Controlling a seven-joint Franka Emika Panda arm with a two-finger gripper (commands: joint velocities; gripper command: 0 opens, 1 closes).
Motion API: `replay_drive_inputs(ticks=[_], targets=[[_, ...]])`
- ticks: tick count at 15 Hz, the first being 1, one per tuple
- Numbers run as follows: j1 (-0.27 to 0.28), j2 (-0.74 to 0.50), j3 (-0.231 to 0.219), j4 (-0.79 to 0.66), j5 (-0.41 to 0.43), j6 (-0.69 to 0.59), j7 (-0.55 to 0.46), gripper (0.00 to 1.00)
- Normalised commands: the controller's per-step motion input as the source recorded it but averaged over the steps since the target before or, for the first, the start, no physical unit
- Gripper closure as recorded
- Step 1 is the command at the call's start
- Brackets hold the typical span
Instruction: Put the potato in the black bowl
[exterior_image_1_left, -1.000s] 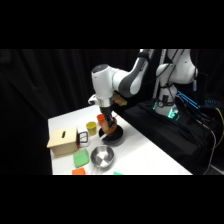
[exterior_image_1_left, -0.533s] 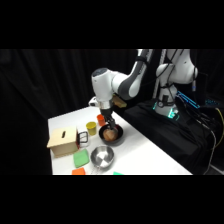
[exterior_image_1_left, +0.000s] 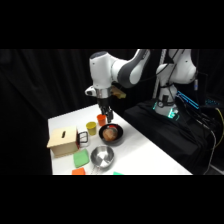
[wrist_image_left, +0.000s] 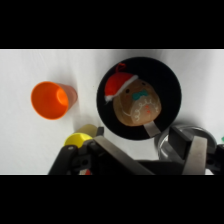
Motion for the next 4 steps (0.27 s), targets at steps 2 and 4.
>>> replay_drive_inputs(ticks=[2,4], targets=[[0.001,-0.30,0.029,0.14,0.018,-0.40,-0.10,0.00],[0.000,-0.18,0.042,0.18,0.081,-0.34,-0.14,0.00]])
